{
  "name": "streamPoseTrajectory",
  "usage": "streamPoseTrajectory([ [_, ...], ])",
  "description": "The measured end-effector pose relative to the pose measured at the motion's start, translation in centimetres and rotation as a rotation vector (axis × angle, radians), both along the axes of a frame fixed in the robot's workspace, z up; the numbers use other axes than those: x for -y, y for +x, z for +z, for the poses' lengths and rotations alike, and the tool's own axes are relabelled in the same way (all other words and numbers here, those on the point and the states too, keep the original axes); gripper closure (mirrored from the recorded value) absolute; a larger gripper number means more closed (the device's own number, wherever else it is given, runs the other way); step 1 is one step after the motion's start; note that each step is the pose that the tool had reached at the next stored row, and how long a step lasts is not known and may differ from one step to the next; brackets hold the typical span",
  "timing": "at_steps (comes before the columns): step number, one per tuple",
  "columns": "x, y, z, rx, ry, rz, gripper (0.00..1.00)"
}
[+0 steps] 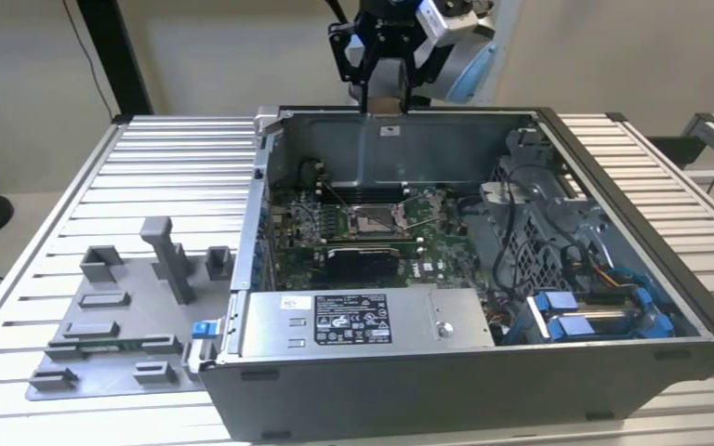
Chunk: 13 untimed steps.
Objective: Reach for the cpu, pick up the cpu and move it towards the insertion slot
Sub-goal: 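Pick up the cpu and move it towards the insertion slot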
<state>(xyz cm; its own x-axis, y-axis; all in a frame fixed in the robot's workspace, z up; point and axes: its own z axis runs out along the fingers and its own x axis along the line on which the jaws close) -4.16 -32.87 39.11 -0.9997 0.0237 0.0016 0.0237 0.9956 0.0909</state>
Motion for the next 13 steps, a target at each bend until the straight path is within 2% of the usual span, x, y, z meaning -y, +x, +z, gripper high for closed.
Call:
streamPoseTrajectory([
  [3, 0.01, 0.0, 0.22, 0.0, 0.0036, 0.0, 1.0],
  [13, 0.02, 0.0, 0.24, 0.0, 0.013, 0.0, 1.0],
])
